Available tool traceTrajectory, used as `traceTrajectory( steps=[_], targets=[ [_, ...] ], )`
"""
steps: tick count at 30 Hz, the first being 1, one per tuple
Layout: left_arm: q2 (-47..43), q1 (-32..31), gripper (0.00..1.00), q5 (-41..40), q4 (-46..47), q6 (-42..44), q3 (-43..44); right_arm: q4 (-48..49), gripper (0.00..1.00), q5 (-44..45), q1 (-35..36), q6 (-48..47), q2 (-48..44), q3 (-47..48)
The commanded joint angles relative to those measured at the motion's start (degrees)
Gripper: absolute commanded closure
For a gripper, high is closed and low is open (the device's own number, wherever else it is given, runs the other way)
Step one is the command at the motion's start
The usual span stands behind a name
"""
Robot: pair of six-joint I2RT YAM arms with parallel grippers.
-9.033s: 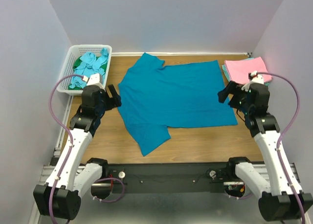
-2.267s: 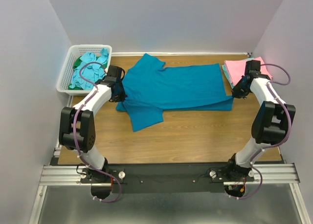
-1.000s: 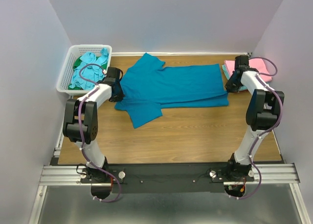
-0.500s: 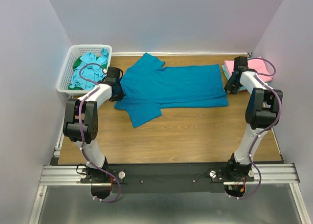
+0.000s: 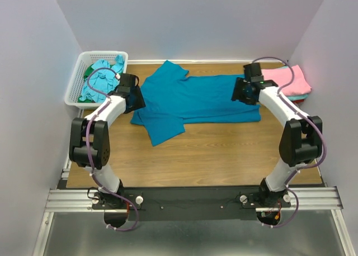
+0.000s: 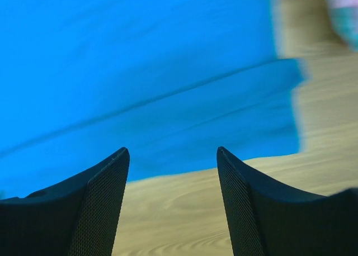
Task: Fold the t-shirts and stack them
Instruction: Fold the tshirt
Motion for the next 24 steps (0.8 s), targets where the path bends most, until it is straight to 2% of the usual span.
traceTrajectory(
  steps=[1,4,7,12,16,20,24],
  targets=[
    [-8.31,-0.27,0.31,-2.66,0.35,-0.15,-0.15,2.15,0.31,-3.43,10.22,-3.38,-2.88,-2.82],
    [-13.15,-0.62,0.29,-3.36,0.52,-0.51,-3.21,6.27,0.34,-6.60,19.27,-3.83,-3.15,-3.96],
    [-22.89,-0.97,0.29,-4.32,1.31,0.02,-8.14,9.71,0.37,-7.04,30.24,-6.19,0.08,-2.83],
    [-34.68,-0.98,0.28,-5.99,0.36,0.63,-14.82,11.30,0.39,-6.69,39.22,-8.92,8.51,2.88],
    [-44.69,-0.98,0.28,-7.49,0.08,0.11,-20.97,11.83,0.39,-6.25,44.60,-11.29,14.95,8.94],
    [-51.03,-1.06,0.29,-5.92,2.19,-1.38,-25.72,11.92,0.39,-7.22,48.64,-12.79,19.96,13.69],
    [-53.16,-1.06,0.29,-4.42,3.95,-2.44,-28.62,11.83,0.40,-6.96,51.19,-13.58,23.13,16.07]
  ],
)
